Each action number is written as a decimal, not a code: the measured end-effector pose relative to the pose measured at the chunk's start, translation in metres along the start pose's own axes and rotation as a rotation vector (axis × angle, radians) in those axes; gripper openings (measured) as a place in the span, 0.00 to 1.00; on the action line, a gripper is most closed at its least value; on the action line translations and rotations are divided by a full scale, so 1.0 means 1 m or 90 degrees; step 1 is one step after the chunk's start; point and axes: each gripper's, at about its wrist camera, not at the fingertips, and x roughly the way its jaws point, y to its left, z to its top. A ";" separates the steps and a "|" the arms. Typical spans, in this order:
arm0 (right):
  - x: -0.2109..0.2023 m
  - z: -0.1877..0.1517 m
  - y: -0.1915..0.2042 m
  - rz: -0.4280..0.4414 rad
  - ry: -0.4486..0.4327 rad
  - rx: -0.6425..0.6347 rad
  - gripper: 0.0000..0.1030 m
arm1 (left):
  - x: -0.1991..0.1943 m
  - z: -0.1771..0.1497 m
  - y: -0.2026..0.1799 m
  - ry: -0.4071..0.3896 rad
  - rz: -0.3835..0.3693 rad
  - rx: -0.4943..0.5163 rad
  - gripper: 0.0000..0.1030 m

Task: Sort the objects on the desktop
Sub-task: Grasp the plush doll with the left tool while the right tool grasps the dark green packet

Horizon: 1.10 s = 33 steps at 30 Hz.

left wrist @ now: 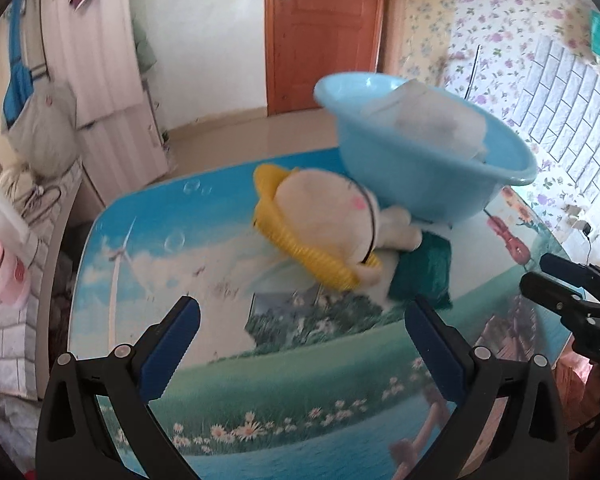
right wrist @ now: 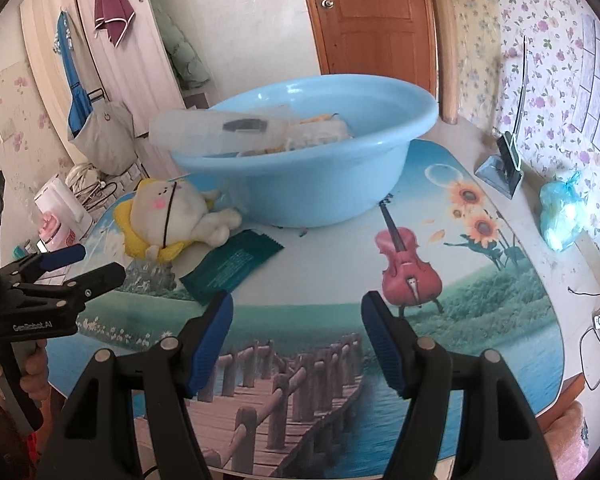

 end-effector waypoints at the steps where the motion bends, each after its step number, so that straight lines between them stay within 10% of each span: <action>1: 0.000 0.001 0.002 0.002 0.000 0.000 0.65 | 0.000 -0.001 0.001 0.002 0.000 -0.003 1.00; 29: 0.045 0.021 0.019 0.018 0.054 0.028 0.65 | 0.043 0.041 0.005 0.002 -0.078 0.030 0.98; 33: 0.053 0.026 0.028 0.022 0.061 0.033 0.65 | 0.043 0.040 0.001 -0.007 -0.084 0.063 0.59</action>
